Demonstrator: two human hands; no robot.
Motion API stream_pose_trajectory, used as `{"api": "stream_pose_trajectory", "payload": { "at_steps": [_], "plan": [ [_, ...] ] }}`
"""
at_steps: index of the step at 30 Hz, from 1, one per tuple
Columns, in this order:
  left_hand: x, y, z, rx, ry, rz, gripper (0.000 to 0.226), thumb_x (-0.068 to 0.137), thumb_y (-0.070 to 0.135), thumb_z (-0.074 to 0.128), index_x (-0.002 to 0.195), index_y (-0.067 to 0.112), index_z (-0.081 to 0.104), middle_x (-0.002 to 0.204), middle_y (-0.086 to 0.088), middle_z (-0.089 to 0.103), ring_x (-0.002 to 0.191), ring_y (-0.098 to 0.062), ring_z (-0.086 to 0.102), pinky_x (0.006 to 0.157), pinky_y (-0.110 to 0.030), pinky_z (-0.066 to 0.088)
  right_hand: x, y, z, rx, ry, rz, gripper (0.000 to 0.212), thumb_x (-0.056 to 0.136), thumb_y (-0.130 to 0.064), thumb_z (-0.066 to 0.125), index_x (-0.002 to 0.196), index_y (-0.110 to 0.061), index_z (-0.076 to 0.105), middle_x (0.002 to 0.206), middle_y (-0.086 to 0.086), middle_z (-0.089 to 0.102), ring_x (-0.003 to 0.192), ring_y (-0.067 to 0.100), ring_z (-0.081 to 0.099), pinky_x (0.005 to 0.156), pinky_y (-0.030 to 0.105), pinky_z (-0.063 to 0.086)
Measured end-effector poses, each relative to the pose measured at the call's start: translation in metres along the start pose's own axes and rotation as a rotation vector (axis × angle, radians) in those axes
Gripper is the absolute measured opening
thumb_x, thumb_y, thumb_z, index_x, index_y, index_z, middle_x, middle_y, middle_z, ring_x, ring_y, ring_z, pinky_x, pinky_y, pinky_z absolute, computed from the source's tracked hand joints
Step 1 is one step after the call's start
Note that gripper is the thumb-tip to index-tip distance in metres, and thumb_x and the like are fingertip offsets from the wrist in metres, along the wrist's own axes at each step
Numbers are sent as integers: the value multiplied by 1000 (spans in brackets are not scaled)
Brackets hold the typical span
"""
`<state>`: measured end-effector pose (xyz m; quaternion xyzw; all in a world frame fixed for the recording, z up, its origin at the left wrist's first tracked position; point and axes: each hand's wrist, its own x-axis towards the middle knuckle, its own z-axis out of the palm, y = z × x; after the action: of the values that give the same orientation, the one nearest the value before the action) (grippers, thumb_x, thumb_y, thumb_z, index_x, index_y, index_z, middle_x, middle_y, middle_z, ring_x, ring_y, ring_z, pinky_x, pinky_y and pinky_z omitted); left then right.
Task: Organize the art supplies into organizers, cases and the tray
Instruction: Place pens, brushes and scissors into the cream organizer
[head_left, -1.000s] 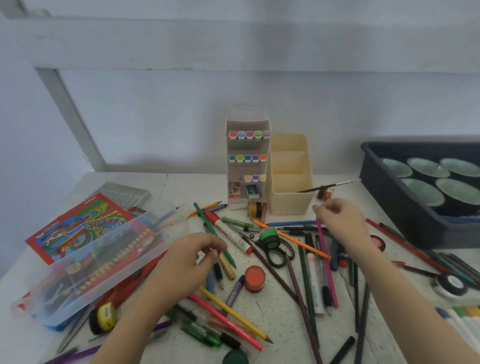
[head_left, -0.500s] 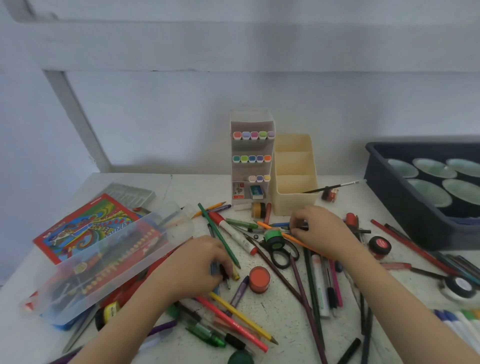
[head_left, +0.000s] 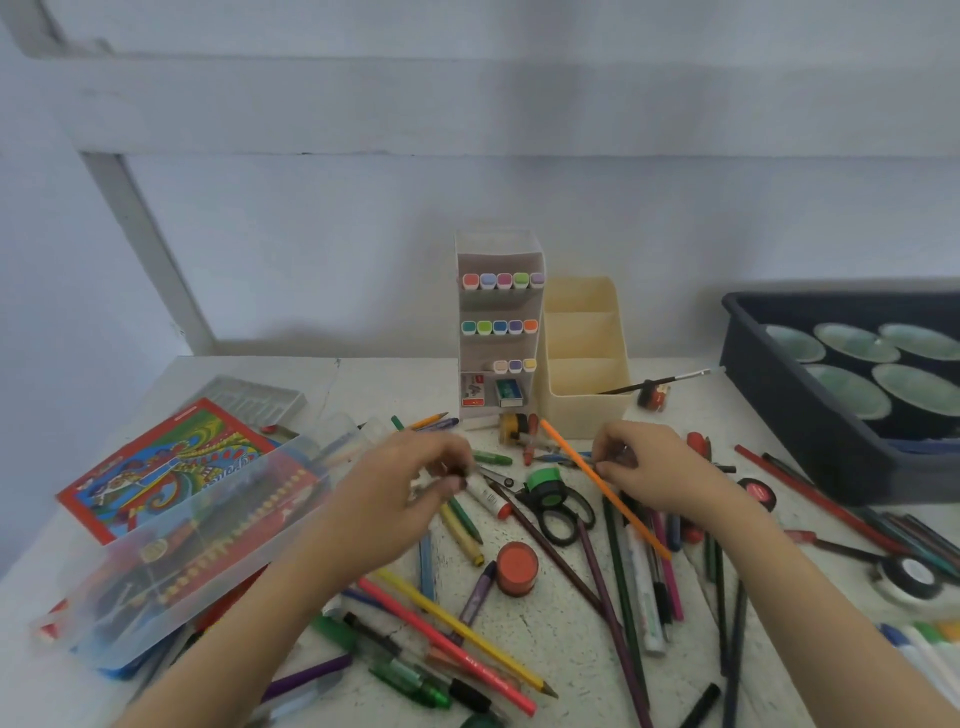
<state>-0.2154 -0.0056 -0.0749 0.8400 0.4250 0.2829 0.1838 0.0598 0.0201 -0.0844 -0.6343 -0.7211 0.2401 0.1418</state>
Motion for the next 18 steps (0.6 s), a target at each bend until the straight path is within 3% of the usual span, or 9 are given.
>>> {"api": "stream_pose_trajectory", "payload": {
  "at_steps": [3,5,8,11,14,16,18],
  "plan": [
    [7,9,-14,-76,279,6,30,81,-2,66,95,24,57,82,13,64,80,-2,62,69,-8,48,-6,0,-3,92,41,11,7,89,-16,58,89,-22,55,87,-4,59,70,4,51,55,11,38],
    [13,18,-22,-202,406,-88,31,80,-3,66,100,19,58,80,5,67,77,-4,65,67,-9,49,-9,0,-5,136,84,1,13,88,-15,58,94,-24,50,83,-4,57,63,5,48,53,11,37],
    [21,26,-31,-341,396,-254,35,80,-5,63,101,23,61,78,-1,68,75,-10,67,67,-15,53,-11,-3,-8,141,129,-19,29,86,-12,56,107,-27,43,82,-1,55,56,6,47,52,14,37],
    [27,28,-34,-439,252,-462,26,84,-6,59,90,17,69,82,-5,70,76,-14,70,72,-22,56,-10,-6,-11,115,193,-27,25,86,-13,54,106,-27,44,86,-1,55,51,9,46,49,19,40],
    [28,32,-31,-1109,133,-762,18,86,-9,51,90,-1,66,81,-15,70,71,-18,71,62,-19,57,-9,-16,-15,193,305,-36,5,95,-20,49,92,-24,48,86,-4,59,60,10,56,55,19,45],
    [26,32,-29,-1489,123,-866,18,78,-5,53,93,-6,63,75,-18,69,65,-18,70,54,-18,56,-10,-24,-16,276,371,-44,20,99,-25,42,80,-23,49,70,-10,58,59,0,55,53,13,39],
    [24,34,-25,-1666,112,-897,21,74,-2,54,93,-7,61,75,-20,67,63,-20,70,51,-19,56,-11,-32,-18,367,390,-53,28,99,-26,40,74,-22,52,55,-13,54,51,-5,51,54,15,36]
  ]
}}
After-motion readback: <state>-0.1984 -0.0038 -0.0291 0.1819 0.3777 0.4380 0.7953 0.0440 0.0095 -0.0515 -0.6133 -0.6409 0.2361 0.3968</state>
